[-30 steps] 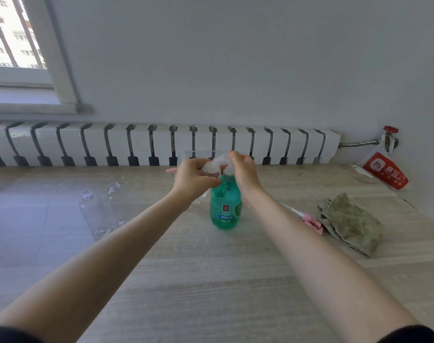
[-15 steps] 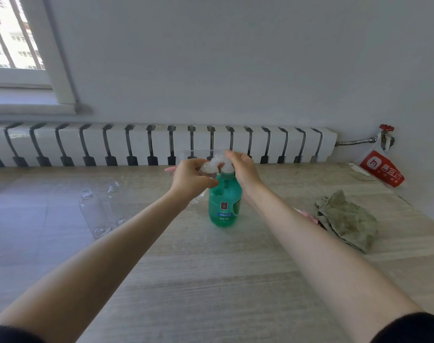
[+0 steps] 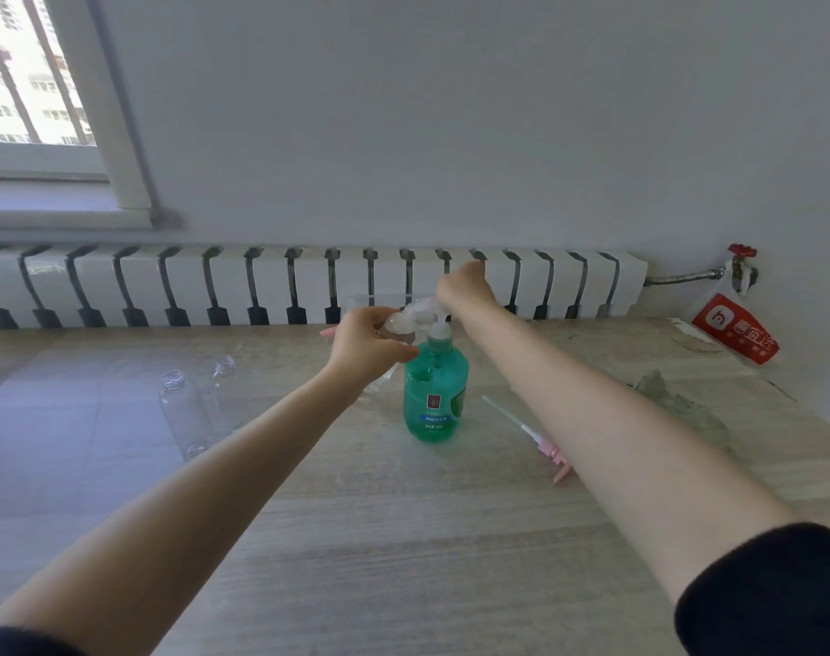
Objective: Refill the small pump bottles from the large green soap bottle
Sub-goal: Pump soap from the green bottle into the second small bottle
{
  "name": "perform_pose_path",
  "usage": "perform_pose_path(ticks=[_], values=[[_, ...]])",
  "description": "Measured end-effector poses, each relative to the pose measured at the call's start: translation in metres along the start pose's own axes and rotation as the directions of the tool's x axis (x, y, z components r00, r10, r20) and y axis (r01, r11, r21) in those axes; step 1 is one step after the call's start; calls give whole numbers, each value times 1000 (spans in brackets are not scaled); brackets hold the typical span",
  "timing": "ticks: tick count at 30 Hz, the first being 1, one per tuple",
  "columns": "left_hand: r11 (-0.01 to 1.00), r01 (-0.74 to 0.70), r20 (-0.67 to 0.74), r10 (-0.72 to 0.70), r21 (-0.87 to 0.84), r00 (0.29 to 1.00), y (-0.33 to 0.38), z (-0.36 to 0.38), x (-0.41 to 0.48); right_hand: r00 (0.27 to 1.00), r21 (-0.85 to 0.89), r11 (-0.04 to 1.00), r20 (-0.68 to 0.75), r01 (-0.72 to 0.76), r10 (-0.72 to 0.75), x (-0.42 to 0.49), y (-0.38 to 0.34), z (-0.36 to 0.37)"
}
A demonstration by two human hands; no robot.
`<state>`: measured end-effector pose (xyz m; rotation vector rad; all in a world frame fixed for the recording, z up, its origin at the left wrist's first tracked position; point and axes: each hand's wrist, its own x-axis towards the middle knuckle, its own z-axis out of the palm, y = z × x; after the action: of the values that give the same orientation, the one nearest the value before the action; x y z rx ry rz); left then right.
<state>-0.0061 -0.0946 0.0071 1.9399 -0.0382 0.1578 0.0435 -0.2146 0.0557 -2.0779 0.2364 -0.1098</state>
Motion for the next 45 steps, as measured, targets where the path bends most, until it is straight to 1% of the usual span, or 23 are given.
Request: perform_pose_path(ticks=[2,5,11,16,22,33,39,45], values=[[1000,-2,10,2,5,1000,1,-1,0,999,-67,997,-3,-43,42,3,-1,1],[1000,-12,13,12,10,1000,2,-1,0,999,-139,989,-18,-46,44,6,0,2],[999,-30,10,29,40,1000,-2,-4,-1,997,-170,982,-41,-79,73,9,3,10],[997,-43,18,42,60,999,-5,-1,-1,996,-239,969,-69,-63,48,9,8,16],[999,-27,31,26,30,999,-9,3,0,996,-272,960,-74,-61,42,10,9,18],[1000,-19,31,19,6,999,-7,1,0,998,-256,965,14,-63,69,13,-2,10],[1000,-7,29,8,-6,1000,-5,1,0,998,-298,953,12,-55,61,15,-4,9],[1000,-11,25,11,-9,1000,-5,0,0,999,-318,947,-40,-45,35,17,0,10]])
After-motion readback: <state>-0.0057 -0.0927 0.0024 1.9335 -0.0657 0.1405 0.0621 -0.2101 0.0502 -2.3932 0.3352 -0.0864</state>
